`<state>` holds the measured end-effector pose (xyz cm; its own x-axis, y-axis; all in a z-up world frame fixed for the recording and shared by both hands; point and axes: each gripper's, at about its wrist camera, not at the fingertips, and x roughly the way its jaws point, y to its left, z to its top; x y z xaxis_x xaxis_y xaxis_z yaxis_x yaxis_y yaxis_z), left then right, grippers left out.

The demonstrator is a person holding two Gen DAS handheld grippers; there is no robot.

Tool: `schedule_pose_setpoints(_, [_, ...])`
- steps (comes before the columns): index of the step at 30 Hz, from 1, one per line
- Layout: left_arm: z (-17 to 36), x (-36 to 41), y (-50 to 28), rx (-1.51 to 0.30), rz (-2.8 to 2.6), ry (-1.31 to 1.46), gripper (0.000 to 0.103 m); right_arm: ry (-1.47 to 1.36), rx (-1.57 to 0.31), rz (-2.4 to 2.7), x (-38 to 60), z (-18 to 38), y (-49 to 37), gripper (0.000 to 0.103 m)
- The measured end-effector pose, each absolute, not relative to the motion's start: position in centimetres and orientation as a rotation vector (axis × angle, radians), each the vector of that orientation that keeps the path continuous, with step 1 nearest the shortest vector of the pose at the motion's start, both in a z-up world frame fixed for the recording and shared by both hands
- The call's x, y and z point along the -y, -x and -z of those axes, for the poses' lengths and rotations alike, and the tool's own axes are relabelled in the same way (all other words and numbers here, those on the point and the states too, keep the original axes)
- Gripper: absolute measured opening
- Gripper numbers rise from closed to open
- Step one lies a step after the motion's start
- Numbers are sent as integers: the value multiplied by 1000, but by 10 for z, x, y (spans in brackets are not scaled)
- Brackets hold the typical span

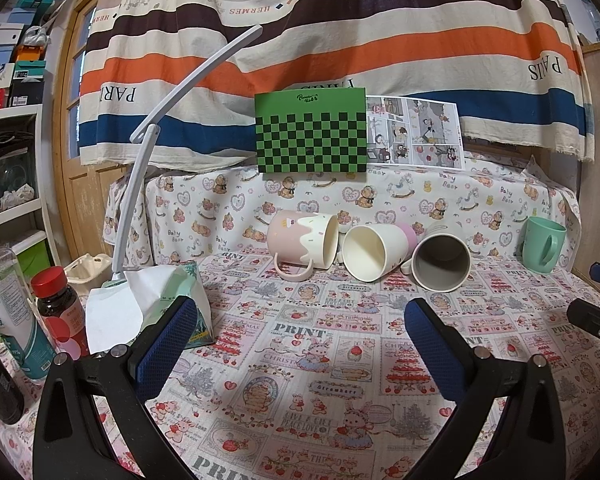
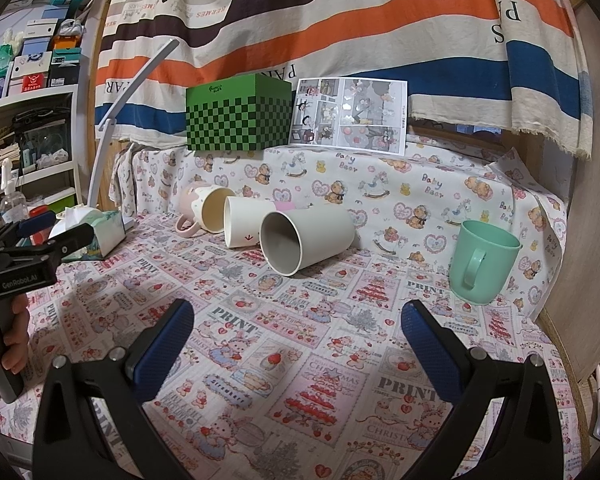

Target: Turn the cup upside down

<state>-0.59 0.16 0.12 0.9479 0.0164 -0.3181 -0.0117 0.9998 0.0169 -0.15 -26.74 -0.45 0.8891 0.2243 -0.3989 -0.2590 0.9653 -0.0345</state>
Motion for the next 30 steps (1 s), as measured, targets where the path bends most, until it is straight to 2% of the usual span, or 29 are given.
schedule_pose_setpoints(30, [-1, -3, 4, -323, -9, -17, 103, 90, -406, -248, 267, 2, 4, 103])
